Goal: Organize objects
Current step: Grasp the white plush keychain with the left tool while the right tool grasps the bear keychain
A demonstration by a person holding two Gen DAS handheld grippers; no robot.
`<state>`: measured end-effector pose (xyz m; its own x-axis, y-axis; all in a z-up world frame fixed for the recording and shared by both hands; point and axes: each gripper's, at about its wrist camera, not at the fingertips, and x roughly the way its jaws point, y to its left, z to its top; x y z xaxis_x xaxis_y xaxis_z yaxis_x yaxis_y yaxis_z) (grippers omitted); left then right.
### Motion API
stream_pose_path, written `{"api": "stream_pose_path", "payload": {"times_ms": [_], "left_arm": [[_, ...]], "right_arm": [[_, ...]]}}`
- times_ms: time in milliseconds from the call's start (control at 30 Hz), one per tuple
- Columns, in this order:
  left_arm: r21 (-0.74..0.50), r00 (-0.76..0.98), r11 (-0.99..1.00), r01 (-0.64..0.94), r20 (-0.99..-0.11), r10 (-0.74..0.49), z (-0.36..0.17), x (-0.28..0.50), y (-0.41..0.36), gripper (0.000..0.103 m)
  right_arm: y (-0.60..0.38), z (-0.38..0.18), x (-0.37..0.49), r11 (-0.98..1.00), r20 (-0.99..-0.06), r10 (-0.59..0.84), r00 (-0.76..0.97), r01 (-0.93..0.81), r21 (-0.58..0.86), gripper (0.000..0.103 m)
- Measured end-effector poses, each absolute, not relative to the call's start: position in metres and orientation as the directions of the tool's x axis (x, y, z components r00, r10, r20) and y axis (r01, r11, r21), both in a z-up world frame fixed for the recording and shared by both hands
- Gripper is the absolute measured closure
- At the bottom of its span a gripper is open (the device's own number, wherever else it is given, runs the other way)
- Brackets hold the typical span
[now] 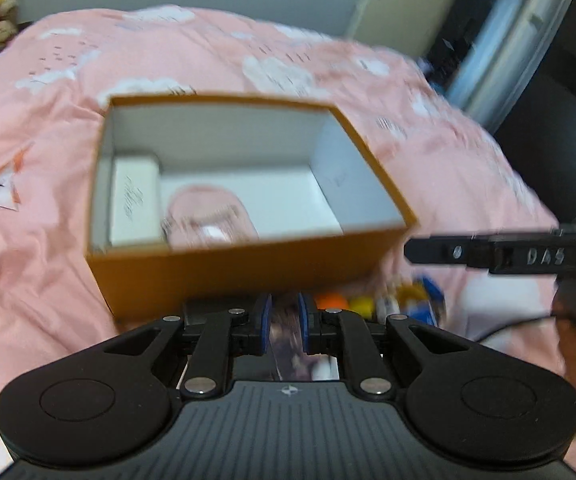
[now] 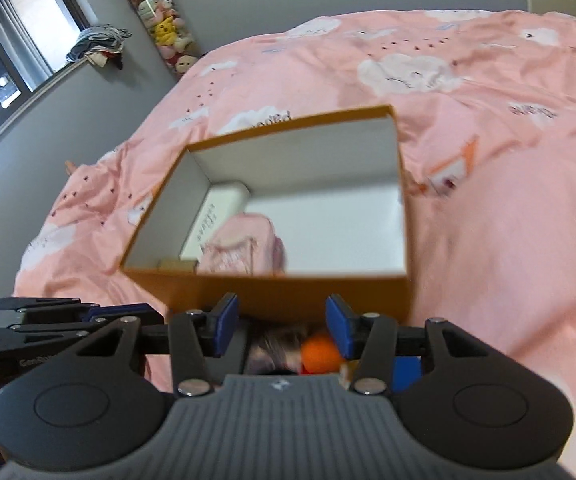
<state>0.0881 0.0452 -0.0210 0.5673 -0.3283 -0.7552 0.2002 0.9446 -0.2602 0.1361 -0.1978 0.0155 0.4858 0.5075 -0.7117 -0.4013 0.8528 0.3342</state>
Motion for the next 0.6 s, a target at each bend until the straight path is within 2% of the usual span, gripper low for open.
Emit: {"api": "stream_pose_path", "payload": {"times_ms": [267, 367, 433, 500, 600], "left_arm": [[-0.192, 0.493, 0.919, 0.345, -0.796, -0.351, -0.045, 0.062, 0.02, 0.078], [-0.102, 0.45, 0.895, 0.434, -0.836, -0.314, -0.057, 0.054, 0.004, 0.07], [-0.084, 0.415, 0.873, 0.48, -0.856, -0.31, -0.067, 0.051, -0.004, 0.064], [-0.099, 0.391, 0.858, 0.504, -0.859, -0.329, -0.075, 0.049, -0.009, 0.063], [-0.056, 0.406, 0.846, 0.53, -0.859, -0.312, -0.08, 0.045, -0.017, 0.061]], "right_arm": [[-0.225, -0.02, 0.09, 0.885, -0.773, 0.456, 0.44, -0.315, 0.342, 0.068], [-0.231, -0.035, 0.084, 0.912, -0.817, 0.401, 0.416, -0.269, 0.31, 0.075], [-0.231, -0.046, 0.082, 0.919, -0.841, 0.38, 0.386, -0.258, 0.296, 0.077], [-0.23, -0.056, 0.083, 0.918, -0.855, 0.382, 0.349, -0.251, 0.308, 0.078], [-0.226, -0.065, 0.085, 0.914, -0.866, 0.385, 0.32, -0.26, 0.31, 0.078]]}}
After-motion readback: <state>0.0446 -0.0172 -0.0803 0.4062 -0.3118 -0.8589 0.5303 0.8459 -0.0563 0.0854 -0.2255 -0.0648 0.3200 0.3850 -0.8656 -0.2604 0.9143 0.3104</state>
